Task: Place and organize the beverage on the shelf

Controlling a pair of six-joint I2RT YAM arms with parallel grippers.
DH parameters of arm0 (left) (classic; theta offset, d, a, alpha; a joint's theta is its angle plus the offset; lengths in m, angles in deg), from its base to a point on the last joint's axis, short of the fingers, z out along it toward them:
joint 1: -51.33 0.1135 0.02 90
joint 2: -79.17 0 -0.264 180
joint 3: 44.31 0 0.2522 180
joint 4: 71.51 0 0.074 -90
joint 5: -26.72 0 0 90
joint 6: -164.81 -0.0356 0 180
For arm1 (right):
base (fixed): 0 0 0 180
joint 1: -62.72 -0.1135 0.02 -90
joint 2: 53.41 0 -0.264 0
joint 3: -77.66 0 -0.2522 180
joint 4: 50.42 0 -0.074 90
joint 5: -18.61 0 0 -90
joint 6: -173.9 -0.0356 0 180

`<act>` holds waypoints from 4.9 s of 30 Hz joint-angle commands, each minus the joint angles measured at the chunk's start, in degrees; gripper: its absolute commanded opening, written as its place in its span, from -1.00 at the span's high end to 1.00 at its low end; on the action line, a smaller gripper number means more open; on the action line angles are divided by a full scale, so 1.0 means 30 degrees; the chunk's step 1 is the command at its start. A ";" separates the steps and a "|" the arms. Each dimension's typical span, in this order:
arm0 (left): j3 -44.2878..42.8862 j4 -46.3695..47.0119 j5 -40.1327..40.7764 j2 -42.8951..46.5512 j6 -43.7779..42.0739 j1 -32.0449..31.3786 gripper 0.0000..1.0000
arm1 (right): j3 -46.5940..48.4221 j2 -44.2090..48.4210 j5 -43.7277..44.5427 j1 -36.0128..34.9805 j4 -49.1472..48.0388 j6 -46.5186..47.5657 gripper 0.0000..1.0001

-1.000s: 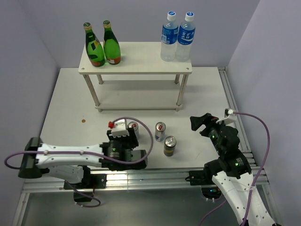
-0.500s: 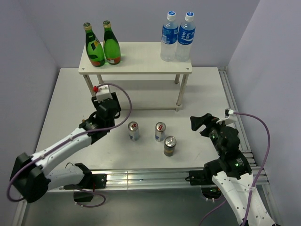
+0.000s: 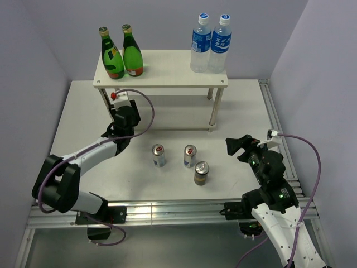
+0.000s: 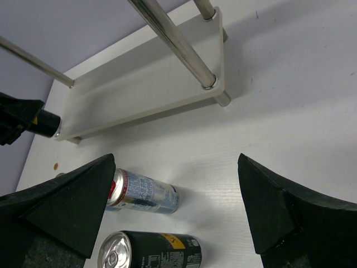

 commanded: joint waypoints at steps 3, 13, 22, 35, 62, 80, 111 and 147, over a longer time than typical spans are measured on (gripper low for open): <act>-0.1055 0.5123 -0.0050 -0.1460 -0.1054 0.0278 0.99 | 0.0050 -0.0294 -0.0059 -0.0145 -0.0521 0.0077 -0.95; -0.1204 0.9370 0.1004 -0.4565 -0.2989 0.0425 0.99 | -0.0067 -0.0499 -0.0117 -0.0174 -0.0725 0.0165 -0.95; -0.2170 0.9785 0.1093 -0.6412 -0.2727 0.0747 0.99 | -0.0037 -0.0675 -0.0264 -0.0173 -0.0726 0.0194 -0.95; -0.3870 0.6153 0.1563 -0.7118 -0.1379 0.0806 -0.49 | -0.0008 -0.0763 -0.0322 -0.0144 -0.0755 0.0253 -0.95; 0.0551 0.3047 0.0126 -0.1412 0.0466 -0.0305 -0.99 | -0.0096 -0.0177 -0.0030 -0.0203 -0.0667 0.0077 -0.95; 0.3452 -0.8665 0.5987 0.9519 0.7608 -1.1460 -0.99 | -0.0125 -0.0178 0.0497 -0.0174 -0.0638 0.0019 -0.95; 0.6619 0.3920 0.7392 -0.3332 0.8260 -1.4899 -0.99 | -0.0184 -0.0236 0.0586 -0.0261 -0.0638 -0.0011 -0.95; -0.6791 0.3458 0.1714 -0.8022 -0.0470 -0.6255 0.99 | -0.0214 -0.0323 0.0293 -0.0232 -0.0843 0.0077 -0.95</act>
